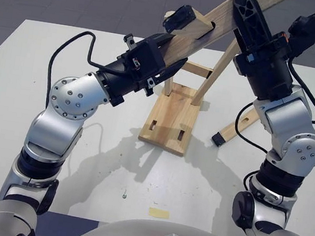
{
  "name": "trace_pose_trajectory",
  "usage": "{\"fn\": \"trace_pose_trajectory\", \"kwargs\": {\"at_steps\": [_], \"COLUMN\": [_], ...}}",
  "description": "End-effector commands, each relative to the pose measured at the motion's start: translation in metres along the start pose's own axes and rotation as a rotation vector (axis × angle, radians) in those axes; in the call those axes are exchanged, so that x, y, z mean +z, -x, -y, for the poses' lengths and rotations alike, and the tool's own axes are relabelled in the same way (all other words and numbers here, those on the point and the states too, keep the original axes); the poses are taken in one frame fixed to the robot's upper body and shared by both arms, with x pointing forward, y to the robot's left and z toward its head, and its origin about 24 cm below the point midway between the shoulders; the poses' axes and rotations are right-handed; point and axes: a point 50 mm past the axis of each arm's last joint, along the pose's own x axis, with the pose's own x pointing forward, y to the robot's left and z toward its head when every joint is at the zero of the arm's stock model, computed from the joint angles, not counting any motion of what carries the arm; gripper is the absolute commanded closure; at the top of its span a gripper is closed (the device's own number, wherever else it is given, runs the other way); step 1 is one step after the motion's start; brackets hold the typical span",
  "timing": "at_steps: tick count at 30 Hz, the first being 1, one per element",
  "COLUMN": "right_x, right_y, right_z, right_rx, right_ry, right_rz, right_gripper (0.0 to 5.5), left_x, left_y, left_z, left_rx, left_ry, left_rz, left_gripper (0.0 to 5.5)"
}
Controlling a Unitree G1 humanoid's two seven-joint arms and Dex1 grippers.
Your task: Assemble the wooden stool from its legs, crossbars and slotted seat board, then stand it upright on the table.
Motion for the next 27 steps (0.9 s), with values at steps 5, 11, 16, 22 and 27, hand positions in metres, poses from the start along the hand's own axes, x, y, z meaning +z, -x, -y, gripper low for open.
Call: {"fn": "trace_pose_trajectory", "kwargs": {"at_steps": [5,11,16,22,27], "right_x": [-0.001,0.000,-0.003,-0.014,-0.014], "right_y": [0.002,0.014,0.042,0.088,0.113], "right_z": [0.005,0.025,0.035,0.052,0.056], "right_rx": [-0.045,-0.204,-0.307,-0.539,-0.659], "right_ry": [0.009,0.110,0.091,0.032,-0.003], "right_rz": [0.019,0.000,-0.052,-0.111,-0.059], "right_gripper": [4.48,4.49,4.49,4.49,4.49], "left_x": [0.002,-0.002,-0.003,-0.064,-0.108], "left_y": [0.001,0.002,0.013,0.051,0.073], "left_z": [0.000,-0.013,-0.041,-0.025,0.020], "left_rx": [0.008,0.113,0.310,0.256,0.073], "left_ry": [-0.018,-0.046,0.019,0.000,-0.004], "left_rz": [-0.001,-0.021,-0.024,-0.415,-0.633], "left_gripper": [3.44,2.68,1.86,1.00,0.18]}}
